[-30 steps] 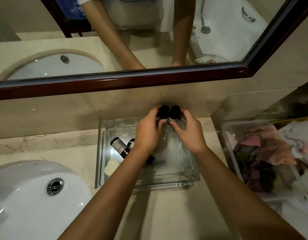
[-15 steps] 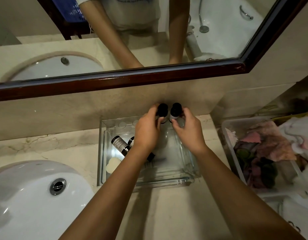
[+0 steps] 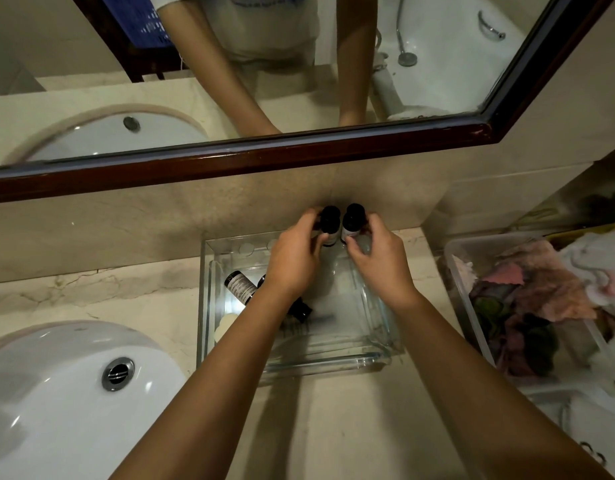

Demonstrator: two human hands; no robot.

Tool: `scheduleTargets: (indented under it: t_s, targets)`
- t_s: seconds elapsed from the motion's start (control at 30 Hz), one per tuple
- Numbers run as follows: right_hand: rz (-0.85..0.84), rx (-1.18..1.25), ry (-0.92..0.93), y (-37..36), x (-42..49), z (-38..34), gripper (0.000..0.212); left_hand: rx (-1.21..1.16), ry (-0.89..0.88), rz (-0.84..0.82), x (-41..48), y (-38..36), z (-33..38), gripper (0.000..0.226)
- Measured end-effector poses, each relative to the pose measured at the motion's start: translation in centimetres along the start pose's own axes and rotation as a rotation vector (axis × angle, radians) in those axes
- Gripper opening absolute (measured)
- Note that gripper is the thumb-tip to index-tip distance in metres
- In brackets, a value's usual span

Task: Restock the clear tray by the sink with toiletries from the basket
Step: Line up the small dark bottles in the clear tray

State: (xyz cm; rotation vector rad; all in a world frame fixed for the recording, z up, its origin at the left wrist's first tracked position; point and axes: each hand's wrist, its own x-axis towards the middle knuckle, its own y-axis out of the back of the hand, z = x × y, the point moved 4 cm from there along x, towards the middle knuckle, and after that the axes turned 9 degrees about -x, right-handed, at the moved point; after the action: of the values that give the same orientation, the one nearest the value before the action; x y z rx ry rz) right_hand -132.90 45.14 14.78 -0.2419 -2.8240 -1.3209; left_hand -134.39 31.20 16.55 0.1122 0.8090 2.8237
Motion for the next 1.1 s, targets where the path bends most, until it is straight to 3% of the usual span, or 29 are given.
scheduleTargets:
  t_s: [0.1,0.3,0.37,0.47,0.53,0.6,0.73,0.93,1.1]
  targets:
    - [-0.015,0.014,-0.016,-0.1,0.0,0.1,0.031,0.004,0.018,-0.012,-0.2,0.1,0.0,0.039]
    - [-0.037,0.220,-0.186,0.2,-2.2,0.6,0.066,0.018,0.061,-0.020,-1.6,1.9,0.3,0.047]
    - [0.063,0.207,-0.195,0.6,-4.2,0.3,0.058,0.032,0.058,0.010,-3.0,3.4,0.3,0.041]
    - [0.203,0.098,0.012,0.9,-7.5,-1.8,0.031,0.152,0.025,0.118,-5.8,6.1,-0.4,0.028]
    - [0.148,0.030,0.096,0.1,-8.8,-3.4,0.025,0.211,0.048,0.179,-7.8,7.8,-1.5,0.023]
    - [-0.013,-0.055,0.100,-1.0,-9.2,-5.0,0.029,0.248,0.089,0.174,-9.4,8.9,-2.8,0.028]
    - [-0.267,-0.186,0.081,-3.0,-9.1,-7.2,0.046,0.327,0.113,-0.022,-11.0,9.3,-4.0,0.049]
    - [-0.284,-0.296,0.021,-4.2,-8.7,-7.5,0.052,0.420,0.135,-0.116,-10.5,9.0,-3.5,0.068]
    - [-0.282,-0.334,0.030,-4.2,-8.5,-7.3,0.043,0.419,0.105,-0.142,-9.8,8.4,-2.8,0.071]
